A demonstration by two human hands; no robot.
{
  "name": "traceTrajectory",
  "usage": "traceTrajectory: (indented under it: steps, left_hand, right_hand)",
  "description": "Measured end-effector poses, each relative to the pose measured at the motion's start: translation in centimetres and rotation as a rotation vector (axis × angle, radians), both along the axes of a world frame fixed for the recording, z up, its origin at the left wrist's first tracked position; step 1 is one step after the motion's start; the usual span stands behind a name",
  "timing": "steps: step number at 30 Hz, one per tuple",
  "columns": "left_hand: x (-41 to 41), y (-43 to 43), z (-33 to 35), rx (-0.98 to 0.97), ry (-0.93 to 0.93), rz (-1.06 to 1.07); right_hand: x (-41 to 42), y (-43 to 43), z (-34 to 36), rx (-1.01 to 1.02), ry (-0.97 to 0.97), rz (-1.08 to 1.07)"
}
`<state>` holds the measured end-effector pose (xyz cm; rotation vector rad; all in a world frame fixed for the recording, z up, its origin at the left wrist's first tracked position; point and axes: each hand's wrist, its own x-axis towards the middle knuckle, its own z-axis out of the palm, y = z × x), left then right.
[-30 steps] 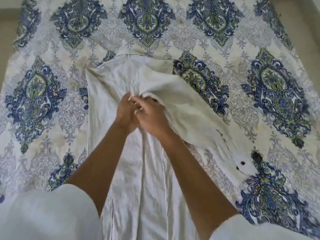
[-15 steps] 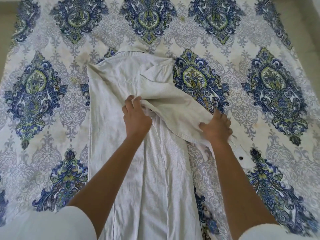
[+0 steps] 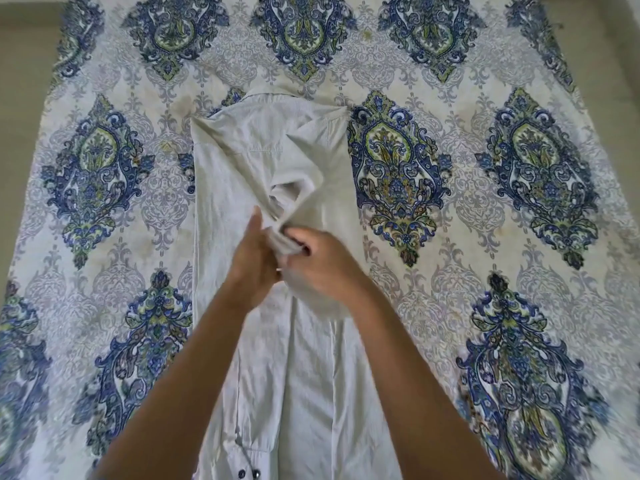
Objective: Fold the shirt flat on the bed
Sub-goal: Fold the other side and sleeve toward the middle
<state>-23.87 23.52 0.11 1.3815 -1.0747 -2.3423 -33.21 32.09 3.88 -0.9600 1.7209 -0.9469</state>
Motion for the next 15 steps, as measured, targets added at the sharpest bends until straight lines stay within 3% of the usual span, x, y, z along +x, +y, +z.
traceTrajectory:
  steps: [2, 3, 5, 8, 11, 13, 15]
  left_hand:
    - [2.1, -2.1, 0.1, -0.002, 0.025, 0.046]
    - [3.0, -3.2, 0.0, -0.08, -0.05, 0.066]
    - [4.2, -5.4, 0.0, -0.274, -0.31, 0.116]
    - [4.6, -8.1, -0.4, -0.567, -0.74, 0.139]
    - [2.7, -7.9, -0.6, -0.804, -1.061, 0.11]
    - [1.0, -5.9, -1.2, -1.034, -1.094, 0.017]
    - [-0.2, -3.3, -2.5, -1.323, -0.913, -0.24]
  right_hand:
    - [2.0, -0.9, -0.5, 0.004, -0.044, 0.146]
    - [2.4, -1.1, -0.8, 0.006, -0.074, 0.136]
    - [2.1, -1.1, -1.6, 0.029, -0.068, -0.002]
    - [-0.1, -0.2, -3.8, 0.158, 0.098, -0.281]
    - [-2.1, 0.9, -6.3, 0.339, 0.27, -0.376]
    - [-3.0, 1.9, -7.4, 0.45, 0.354, -0.372]
    - [-3.3, 3.0, -8.2, 0.484, 0.33, -0.373]
